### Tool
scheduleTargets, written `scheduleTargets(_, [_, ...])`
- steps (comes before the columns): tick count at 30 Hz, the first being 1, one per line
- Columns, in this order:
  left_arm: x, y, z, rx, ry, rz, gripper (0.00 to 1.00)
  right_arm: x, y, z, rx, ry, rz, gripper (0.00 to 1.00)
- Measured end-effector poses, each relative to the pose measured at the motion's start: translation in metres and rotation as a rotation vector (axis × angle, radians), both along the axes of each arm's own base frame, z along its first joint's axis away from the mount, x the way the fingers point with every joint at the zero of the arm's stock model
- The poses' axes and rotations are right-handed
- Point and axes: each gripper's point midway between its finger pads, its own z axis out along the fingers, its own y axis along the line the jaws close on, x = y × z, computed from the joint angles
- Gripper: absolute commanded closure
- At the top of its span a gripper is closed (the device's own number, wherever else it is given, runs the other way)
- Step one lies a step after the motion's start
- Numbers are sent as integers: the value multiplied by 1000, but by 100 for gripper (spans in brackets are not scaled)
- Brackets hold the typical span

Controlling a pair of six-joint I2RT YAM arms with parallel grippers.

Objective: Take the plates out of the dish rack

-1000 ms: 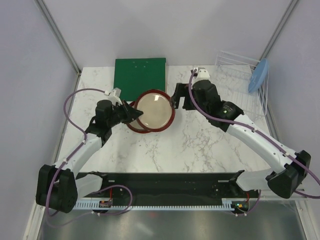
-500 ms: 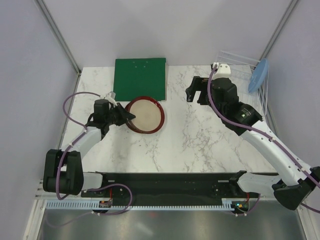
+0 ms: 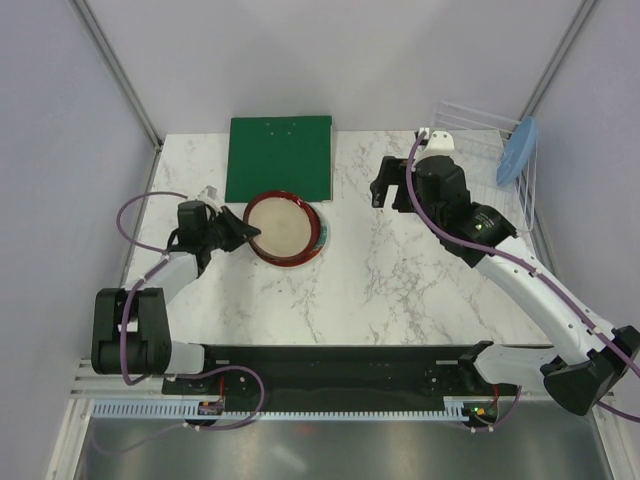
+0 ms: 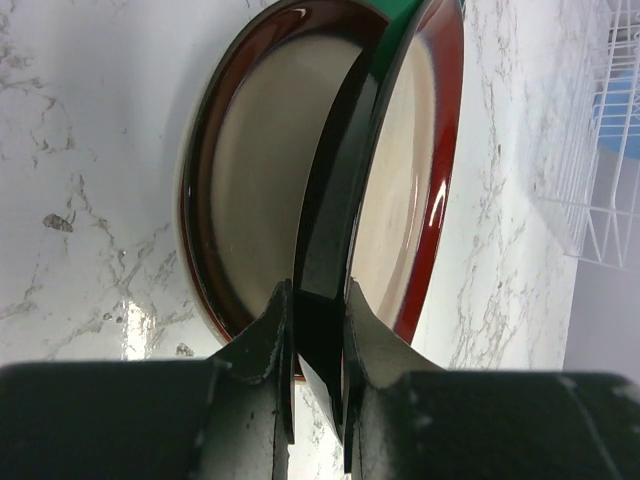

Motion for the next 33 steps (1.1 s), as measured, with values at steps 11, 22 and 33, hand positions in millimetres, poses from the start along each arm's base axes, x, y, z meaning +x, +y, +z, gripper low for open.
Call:
scheduleTargets(11, [6, -6, -12, -53, 60, -13, 57, 1, -6, -1, -18, 2, -9, 2])
scheduleTargets(22, [6, -16, -23, -61, 113, -77, 6, 5, -39, 25, -118, -59, -122, 2])
scheduleTargets(33, [3, -4, -9, 20, 97, -25, 0, 7, -78, 48, -247, -112, -278, 2])
